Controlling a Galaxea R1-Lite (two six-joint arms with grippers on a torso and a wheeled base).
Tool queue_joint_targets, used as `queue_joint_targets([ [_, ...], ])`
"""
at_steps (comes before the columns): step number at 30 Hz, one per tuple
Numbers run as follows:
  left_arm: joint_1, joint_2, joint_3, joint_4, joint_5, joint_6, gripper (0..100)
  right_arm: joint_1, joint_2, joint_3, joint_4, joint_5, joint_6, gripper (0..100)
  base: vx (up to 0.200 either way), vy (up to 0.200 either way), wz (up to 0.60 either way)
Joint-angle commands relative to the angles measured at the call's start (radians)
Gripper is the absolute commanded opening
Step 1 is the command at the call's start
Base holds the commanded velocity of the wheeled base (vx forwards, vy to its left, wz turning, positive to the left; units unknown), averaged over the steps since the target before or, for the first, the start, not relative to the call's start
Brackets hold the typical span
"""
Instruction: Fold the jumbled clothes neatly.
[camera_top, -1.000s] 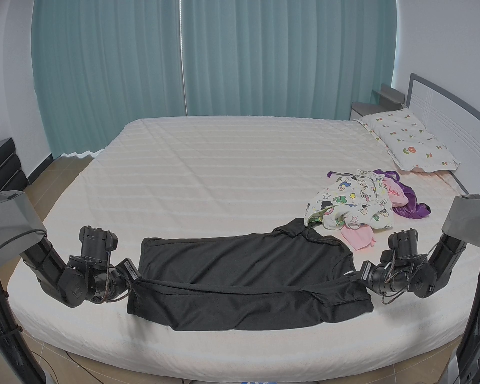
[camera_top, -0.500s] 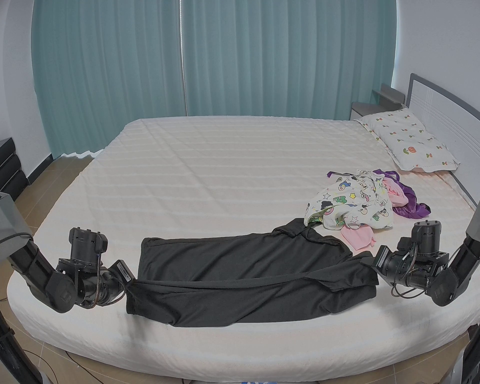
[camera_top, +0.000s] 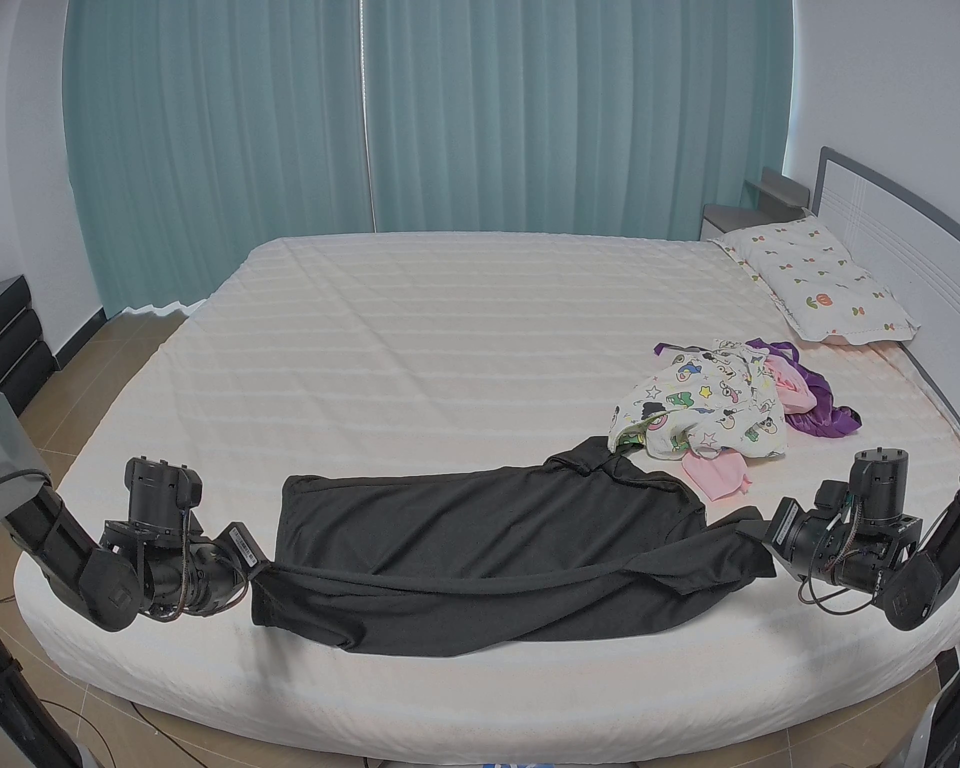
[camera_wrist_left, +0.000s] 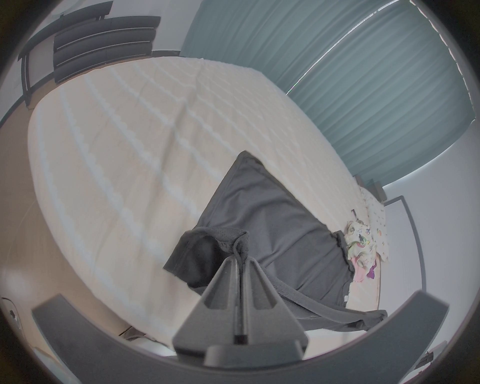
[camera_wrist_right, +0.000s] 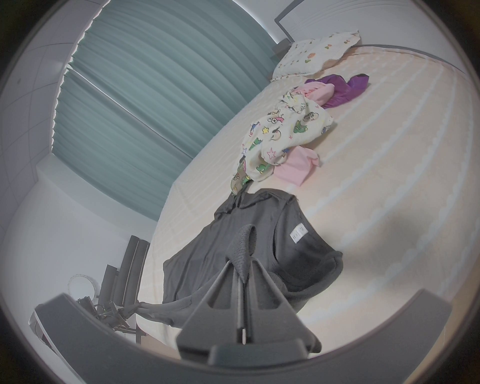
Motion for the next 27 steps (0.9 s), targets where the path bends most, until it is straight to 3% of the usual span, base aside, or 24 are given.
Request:
queue_joint_targets([
  [1, 0.02, 0.069, -0.041, -0.03, -0.023, -0.002, 0, 0.0, 0.063, -0.053, -0.003, -0.002, 0.002, 0, 0.0, 0.0, 0.0],
  [9, 0.046, 0.269, -0.065, -0.202, -0.065, 0.003, 0, 0.0, 0.201, -0.127, -0.003, -0.007, 0.002, 0, 0.0, 0.0, 0.0],
  [15, 0.045, 0.393, -0.144, -0.241, -0.065, 0.031, 0, 0.004, 0.257, -0.149, -0.004, -0.009, -0.004, 0, 0.0, 0.0, 0.0],
  [16, 0.045, 0.404, -0.154, -0.241, -0.065, 0.04, 100, 0.006, 0.261, -0.155, -0.004, -0.009, -0.004, 0, 0.0, 0.0, 0.0],
  [27, 0.045, 0.391, -0.188, -0.243, -0.094, 0.057, 100, 0.006, 0.294, -0.165, -0.043, -0.009, -0.001, 0, 0.0, 0.0, 0.0],
])
